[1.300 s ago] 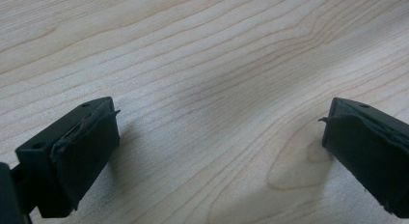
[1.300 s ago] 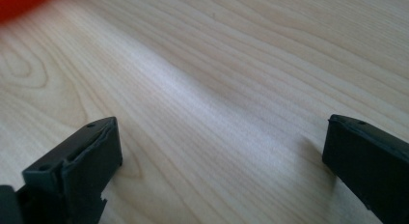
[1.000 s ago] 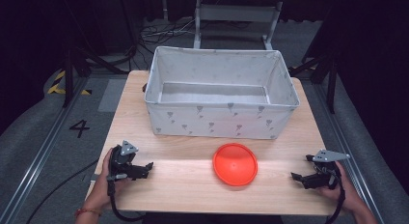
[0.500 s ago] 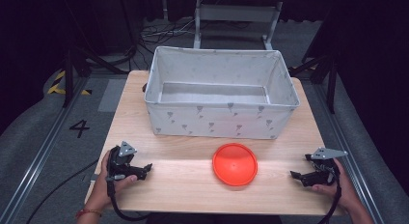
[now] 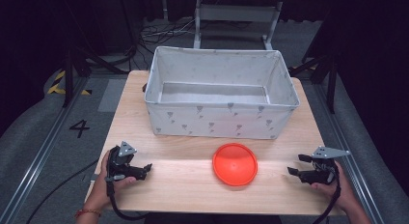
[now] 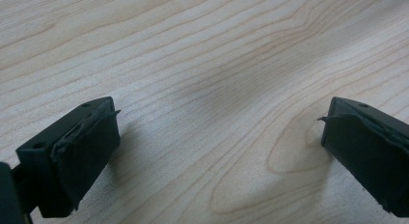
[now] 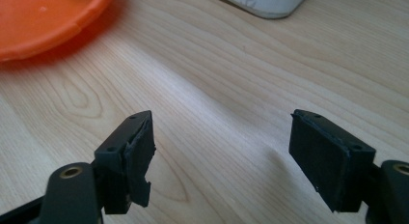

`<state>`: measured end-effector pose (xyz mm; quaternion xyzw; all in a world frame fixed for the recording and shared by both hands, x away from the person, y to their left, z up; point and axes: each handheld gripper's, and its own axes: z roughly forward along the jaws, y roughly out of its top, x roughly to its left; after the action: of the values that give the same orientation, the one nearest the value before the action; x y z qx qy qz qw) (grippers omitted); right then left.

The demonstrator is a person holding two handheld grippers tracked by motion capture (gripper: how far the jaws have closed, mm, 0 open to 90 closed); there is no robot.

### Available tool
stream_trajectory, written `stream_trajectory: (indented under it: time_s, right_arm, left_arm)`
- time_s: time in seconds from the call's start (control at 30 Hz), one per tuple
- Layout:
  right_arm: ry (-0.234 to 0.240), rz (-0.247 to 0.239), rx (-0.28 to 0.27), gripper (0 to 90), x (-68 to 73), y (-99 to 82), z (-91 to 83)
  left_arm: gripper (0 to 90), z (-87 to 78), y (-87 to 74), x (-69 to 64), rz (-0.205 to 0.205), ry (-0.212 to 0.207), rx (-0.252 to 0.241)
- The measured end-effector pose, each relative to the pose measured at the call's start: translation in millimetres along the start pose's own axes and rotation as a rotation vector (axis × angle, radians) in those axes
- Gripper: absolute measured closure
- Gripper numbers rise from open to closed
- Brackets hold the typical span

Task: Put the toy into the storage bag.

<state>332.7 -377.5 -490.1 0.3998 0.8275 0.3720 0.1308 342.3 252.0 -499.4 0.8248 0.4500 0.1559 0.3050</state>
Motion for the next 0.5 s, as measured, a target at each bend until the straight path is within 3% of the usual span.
stream_trajectory:
  time_s: [0.5]
  right_arm:
    - [0.037, -0.054, -0.024, 21.3, 18.7, 26.6, -3.4]
  left_arm:
    - [0.2, 3.9, 4.5, 2.6, -0.006, -0.007, 0.0]
